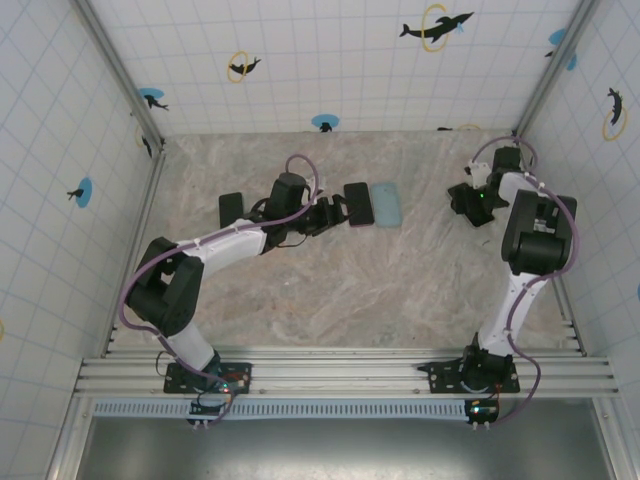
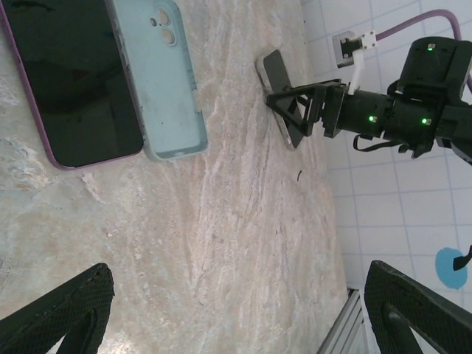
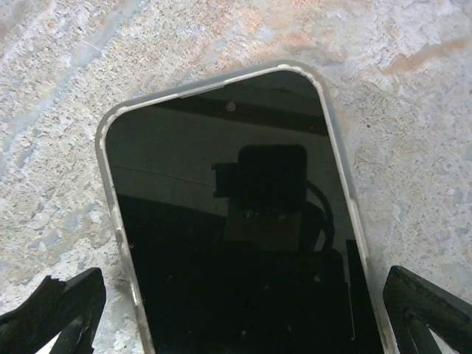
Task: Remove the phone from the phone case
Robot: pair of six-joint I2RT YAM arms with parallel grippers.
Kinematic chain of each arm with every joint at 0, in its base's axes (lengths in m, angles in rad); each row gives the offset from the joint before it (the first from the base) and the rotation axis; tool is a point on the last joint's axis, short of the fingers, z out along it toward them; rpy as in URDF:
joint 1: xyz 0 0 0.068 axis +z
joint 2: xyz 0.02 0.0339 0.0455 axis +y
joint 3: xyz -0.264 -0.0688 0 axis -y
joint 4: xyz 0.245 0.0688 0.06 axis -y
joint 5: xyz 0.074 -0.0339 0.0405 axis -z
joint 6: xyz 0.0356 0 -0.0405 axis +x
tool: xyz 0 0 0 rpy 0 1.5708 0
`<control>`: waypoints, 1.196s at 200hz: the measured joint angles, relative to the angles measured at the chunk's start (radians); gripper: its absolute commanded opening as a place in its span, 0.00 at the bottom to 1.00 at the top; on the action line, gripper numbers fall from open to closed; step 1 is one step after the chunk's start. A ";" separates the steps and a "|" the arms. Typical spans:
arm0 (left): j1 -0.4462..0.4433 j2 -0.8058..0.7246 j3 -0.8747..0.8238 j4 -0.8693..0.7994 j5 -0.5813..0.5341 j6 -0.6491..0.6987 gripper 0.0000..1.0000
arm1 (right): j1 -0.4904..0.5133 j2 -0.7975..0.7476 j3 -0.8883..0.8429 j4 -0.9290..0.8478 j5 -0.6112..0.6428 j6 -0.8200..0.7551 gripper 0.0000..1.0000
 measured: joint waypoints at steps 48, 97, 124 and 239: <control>0.000 0.000 0.003 -0.018 0.005 0.011 0.90 | 0.016 0.000 0.002 -0.027 0.034 -0.040 0.99; 0.000 0.000 0.010 -0.033 0.016 0.011 0.89 | 0.058 -0.033 -0.028 -0.066 0.091 -0.061 0.95; 0.000 0.000 0.010 -0.034 0.023 0.011 0.89 | 0.065 -0.047 -0.047 -0.080 0.095 -0.061 0.90; 0.000 0.002 0.013 -0.040 0.030 0.011 0.88 | 0.069 -0.086 -0.106 -0.050 0.115 0.010 0.57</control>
